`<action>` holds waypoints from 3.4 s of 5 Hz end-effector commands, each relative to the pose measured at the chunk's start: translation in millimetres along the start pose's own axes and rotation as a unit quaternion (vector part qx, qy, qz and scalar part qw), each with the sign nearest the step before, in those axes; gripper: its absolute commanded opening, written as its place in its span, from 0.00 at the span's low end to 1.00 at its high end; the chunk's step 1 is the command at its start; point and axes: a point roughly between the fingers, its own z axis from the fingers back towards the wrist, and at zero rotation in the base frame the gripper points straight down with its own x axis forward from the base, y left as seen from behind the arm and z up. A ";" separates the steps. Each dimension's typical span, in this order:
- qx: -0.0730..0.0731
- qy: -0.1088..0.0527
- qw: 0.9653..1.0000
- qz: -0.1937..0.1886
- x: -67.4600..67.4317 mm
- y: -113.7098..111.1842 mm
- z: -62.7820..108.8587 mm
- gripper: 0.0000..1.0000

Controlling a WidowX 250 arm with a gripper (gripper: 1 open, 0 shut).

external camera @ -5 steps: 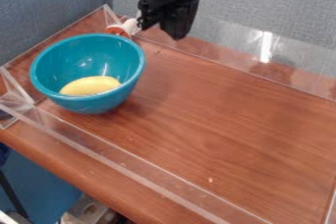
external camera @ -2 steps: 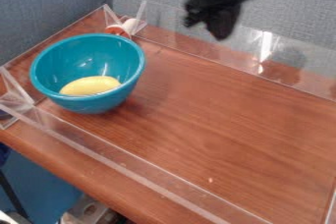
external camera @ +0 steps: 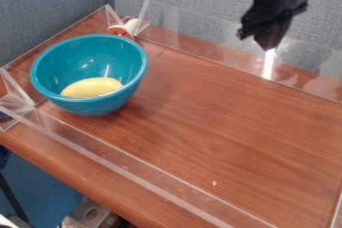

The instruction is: Remove the mushroom from the blue bowl and put it on the table

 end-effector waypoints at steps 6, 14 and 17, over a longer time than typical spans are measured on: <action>-0.021 -0.039 0.996 0.074 101.7 62.6 -16.7 1.00; -0.020 -0.037 0.988 0.147 169.4 119.5 3.3 0.00; -0.074 0.006 0.997 0.035 167.0 130.8 18.5 0.00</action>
